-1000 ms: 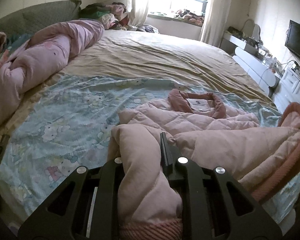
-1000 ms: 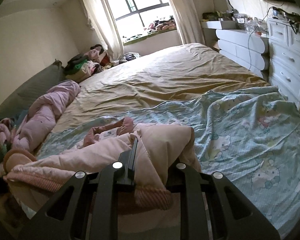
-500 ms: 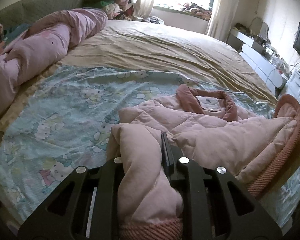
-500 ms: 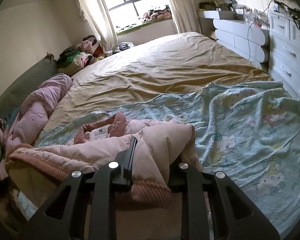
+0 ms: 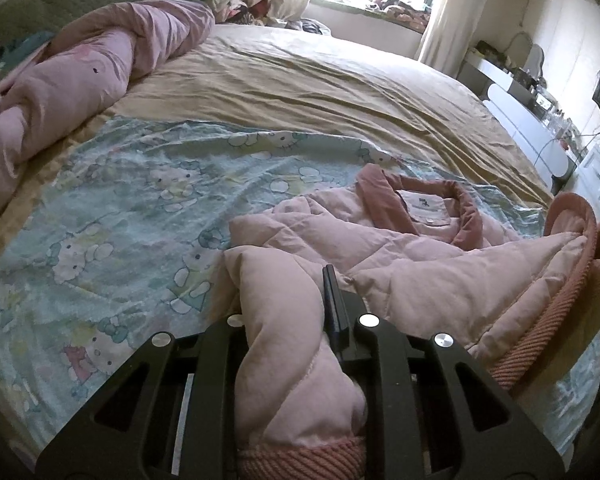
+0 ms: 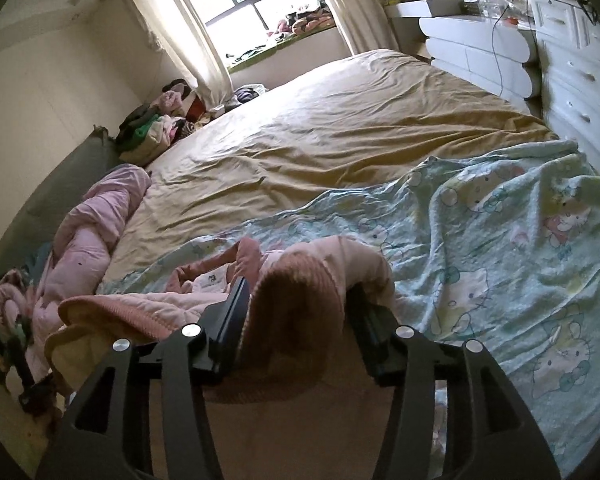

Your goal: Fold large clothes

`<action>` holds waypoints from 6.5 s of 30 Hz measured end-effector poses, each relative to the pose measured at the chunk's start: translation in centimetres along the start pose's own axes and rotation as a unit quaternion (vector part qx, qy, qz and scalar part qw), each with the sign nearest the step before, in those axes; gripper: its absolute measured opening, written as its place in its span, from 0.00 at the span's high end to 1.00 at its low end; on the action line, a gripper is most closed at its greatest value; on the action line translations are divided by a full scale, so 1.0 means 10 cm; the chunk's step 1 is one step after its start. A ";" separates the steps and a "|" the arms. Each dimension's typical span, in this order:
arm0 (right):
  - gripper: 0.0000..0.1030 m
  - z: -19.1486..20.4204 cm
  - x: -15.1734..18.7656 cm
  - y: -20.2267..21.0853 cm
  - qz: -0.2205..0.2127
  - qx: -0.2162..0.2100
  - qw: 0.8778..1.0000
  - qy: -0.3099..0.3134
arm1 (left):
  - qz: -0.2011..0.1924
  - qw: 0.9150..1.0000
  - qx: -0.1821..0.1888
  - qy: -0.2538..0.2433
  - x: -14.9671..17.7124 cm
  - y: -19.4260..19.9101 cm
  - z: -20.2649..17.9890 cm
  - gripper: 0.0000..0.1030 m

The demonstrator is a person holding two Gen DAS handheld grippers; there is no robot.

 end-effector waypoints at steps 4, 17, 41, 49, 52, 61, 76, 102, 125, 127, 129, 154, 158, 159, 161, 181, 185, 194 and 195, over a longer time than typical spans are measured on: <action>0.21 0.02 -0.07 0.15 -0.045 0.017 0.999 0.023 | 0.008 1.000 0.002 0.001 -0.03 -0.10 0.00 0.86; 0.11 -0.06 0.63 -0.14 0.017 0.084 0.986 0.144 | 0.021 0.999 0.023 0.021 -0.06 -0.29 -0.03 0.77; 0.09 -0.19 0.99 -0.53 0.064 0.101 0.984 0.134 | -0.099 0.995 0.012 -0.013 -0.21 0.69 -0.26 0.09; 0.06 -0.04 0.85 -0.29 0.033 0.091 0.984 0.149 | -0.118 0.993 -0.008 -0.031 -0.16 0.83 -0.30 0.09; 0.05 0.01 0.76 -0.20 0.022 0.088 0.983 0.157 | -0.109 0.993 -0.014 -0.030 -0.09 0.76 -0.25 0.09; 0.05 -0.21 0.59 -0.30 0.025 0.110 0.983 0.143 | -0.030 0.998 -0.050 -0.009 0.40 0.01 0.21 0.09; 0.23 -0.48 0.58 -0.87 0.077 0.092 0.986 0.112 | 0.004 1.000 -0.006 0.005 0.60 -0.40 0.17 0.09; 0.86 -0.09 -0.08 -0.87 -0.033 0.108 0.982 0.153 | -0.090 0.993 -0.062 -0.034 -0.24 -0.20 0.01 0.86; 0.73 -0.58 0.15 -1.68 0.045 0.180 0.976 0.114 | -0.039 0.994 -0.092 -0.042 -0.09 -0.93 0.09 0.78; 0.63 -0.57 0.14 -1.61 0.044 0.179 0.977 0.111 | -0.044 0.994 -0.089 -0.042 -0.10 -0.86 0.09 0.73; 0.44 -0.52 0.12 -1.45 0.033 0.169 0.980 0.100 | -0.054 0.994 -0.084 -0.041 -0.12 -0.72 0.08 0.51; 0.22 1.48 0.88 -1.26 0.069 -0.008 0.967 0.245 | -0.046 0.992 -0.023 -0.112 0.42 -0.17 -0.72 0.12; 0.22 1.54 0.98 -1.52 0.101 -0.007 0.963 0.249 | -0.029 0.993 -0.019 -0.109 0.47 -0.30 -0.69 0.10; 0.22 1.55 1.02 -1.63 0.117 -0.005 0.962 0.248 | -0.026 0.994 -0.016 -0.106 0.48 -0.33 -0.68 0.09; 0.22 1.50 1.09 -1.83 0.145 0.009 0.959 0.242 | -0.024 0.994 -0.012 -0.105 0.49 -0.37 -0.68 0.08; 0.13 1.45 1.12 -1.67 0.108 0.011 0.971 0.215 | -0.034 0.996 -0.009 -0.088 0.57 -0.26 -0.57 0.08; 0.11 1.47 1.10 -1.21 0.081 -0.007 0.974 0.212 | -0.050 0.996 -0.014 -0.074 0.52 -0.04 -0.46 0.08; 0.05 1.40 1.12 -0.52 0.041 -0.015 0.975 0.219 | -0.069 0.995 -0.036 -0.065 0.58 0.26 -0.30 0.08; 0.05 1.36 1.11 -0.50 0.038 -0.012 0.976 0.216 | -0.069 0.995 -0.039 -0.064 0.59 0.28 -0.28 0.08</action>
Point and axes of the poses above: each gripper's, at about its wrist camera, not at the fingertips, and y roughly against the way its jaws point, z to its left, x to its underside, the point moved 7 cm from there along -y, roughly the way its jaws point, and after that the axes turned 9 degrees about -x, right-handed, at the moved point
